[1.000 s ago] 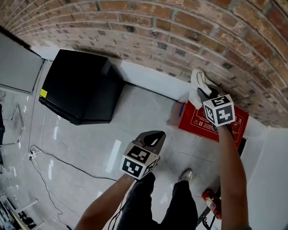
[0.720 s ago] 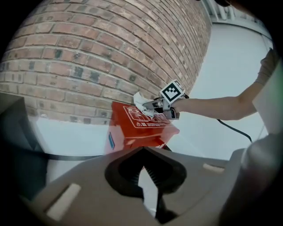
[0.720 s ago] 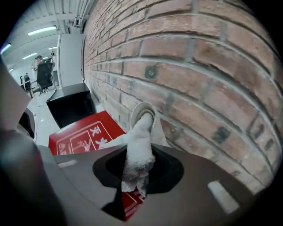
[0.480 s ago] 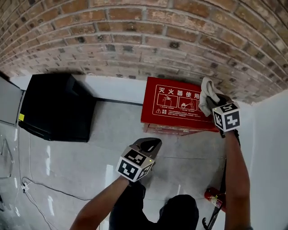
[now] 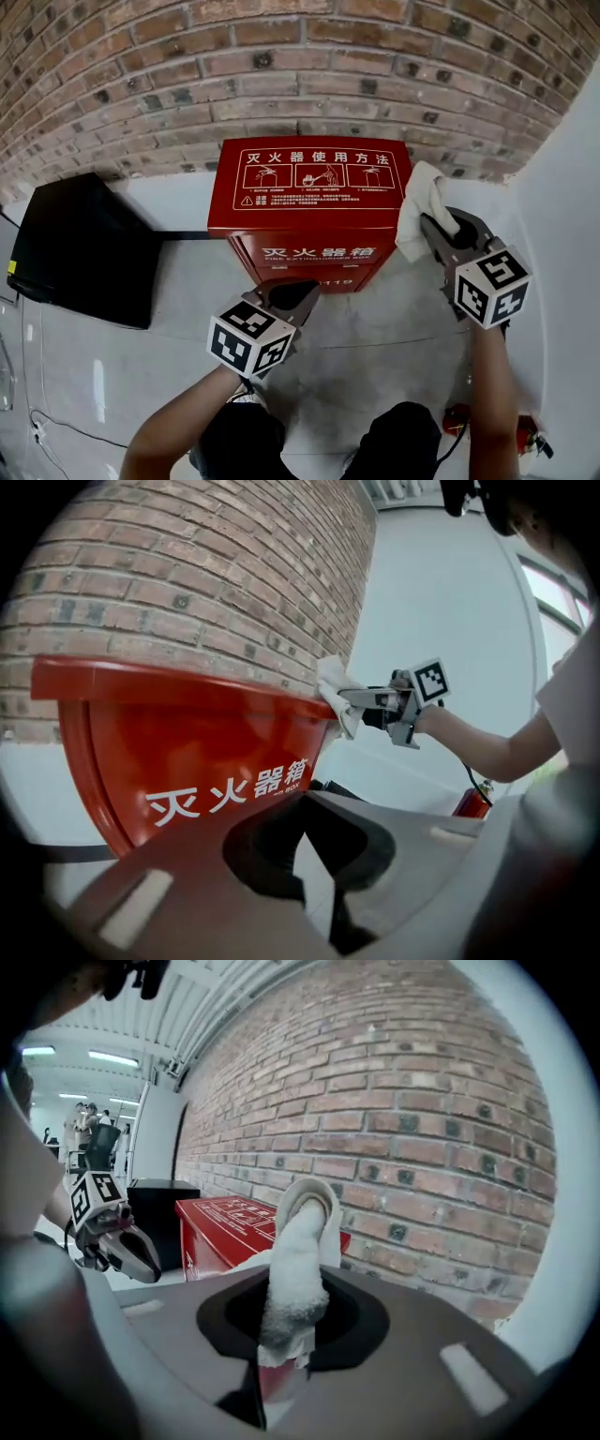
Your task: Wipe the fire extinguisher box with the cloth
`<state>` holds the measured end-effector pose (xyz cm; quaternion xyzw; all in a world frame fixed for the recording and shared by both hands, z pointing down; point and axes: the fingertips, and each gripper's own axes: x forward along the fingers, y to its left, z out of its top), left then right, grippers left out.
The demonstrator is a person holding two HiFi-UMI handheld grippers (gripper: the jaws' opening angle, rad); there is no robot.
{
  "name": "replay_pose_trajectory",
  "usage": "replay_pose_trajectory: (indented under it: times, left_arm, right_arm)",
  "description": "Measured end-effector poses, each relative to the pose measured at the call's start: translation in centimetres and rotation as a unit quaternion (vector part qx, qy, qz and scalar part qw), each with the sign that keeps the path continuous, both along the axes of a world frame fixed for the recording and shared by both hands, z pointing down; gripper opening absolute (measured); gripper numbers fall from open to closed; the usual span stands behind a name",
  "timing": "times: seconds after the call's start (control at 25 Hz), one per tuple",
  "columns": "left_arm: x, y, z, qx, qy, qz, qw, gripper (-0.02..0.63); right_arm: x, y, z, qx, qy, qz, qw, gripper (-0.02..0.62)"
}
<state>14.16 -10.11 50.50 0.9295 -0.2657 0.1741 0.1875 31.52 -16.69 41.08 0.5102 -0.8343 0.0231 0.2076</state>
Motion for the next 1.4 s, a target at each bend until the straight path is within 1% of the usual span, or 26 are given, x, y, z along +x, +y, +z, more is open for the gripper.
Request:
replay_pose_trajectory:
  times: [0.12,0.2,0.28,0.44,0.56,0.68,0.92,1.12,1.24,1.32,1.4]
  left_arm:
    - [0.1,0.0,1.4,0.021,0.001,-0.009,0.9997,0.000]
    - [-0.3,0.1,2.1,0.031,-0.001,-0.018,0.9993,0.000]
    - [-0.8,0.2,2.5,0.041,-0.006,-0.031,0.9987,0.000]
    - [-2.1,0.7,2.6,0.044,-0.009,-0.056,0.9974,0.000]
    - [-3.7,1.3,2.4,0.047,-0.016,-0.070,0.9963,0.000]
    - [-6.7,1.3,2.0,0.054,-0.017,-0.101,0.9933,0.000]
    - [-13.9,1.9,1.8,0.055,-0.021,-0.184,0.9811,0.000]
    - [-18.5,3.4,2.3,0.048,-0.036,-0.235,0.9702,0.000]
    - [-20.1,4.7,2.4,0.046,-0.040,-0.254,0.9652,0.000]
    - [-20.5,5.8,2.7,0.043,-0.043,-0.257,0.9644,0.000]
    - [-20.7,6.7,3.2,0.038,-0.051,-0.257,0.9643,0.000]
  right_arm:
    - [-0.6,2.6,1.2,0.057,0.004,0.008,0.998,0.097]
    - [-1.4,3.9,2.6,0.080,0.010,0.012,0.997,0.097]
    - [-2.5,4.4,3.7,0.092,0.004,0.014,0.996,0.097]
    - [-5.8,3.5,4.4,0.088,-0.044,0.001,0.995,0.097]
    - [-10.1,2.7,4.1,0.084,-0.064,-0.035,0.994,0.097]
    - [-15.2,2.1,4.0,0.086,-0.073,-0.078,0.991,0.095]
    - [-25.7,1.4,4.2,0.082,-0.097,-0.158,0.979,0.095]
    - [-33.3,0.9,5.4,0.073,-0.105,-0.207,0.970,0.095]
    - [-35.8,0.8,7.6,0.054,-0.100,-0.224,0.968,0.097]
    - [-36.0,0.6,9.3,0.045,-0.090,-0.219,0.971,0.097]
    - [-35.3,0.4,10.7,0.041,-0.077,-0.210,0.974,0.097]
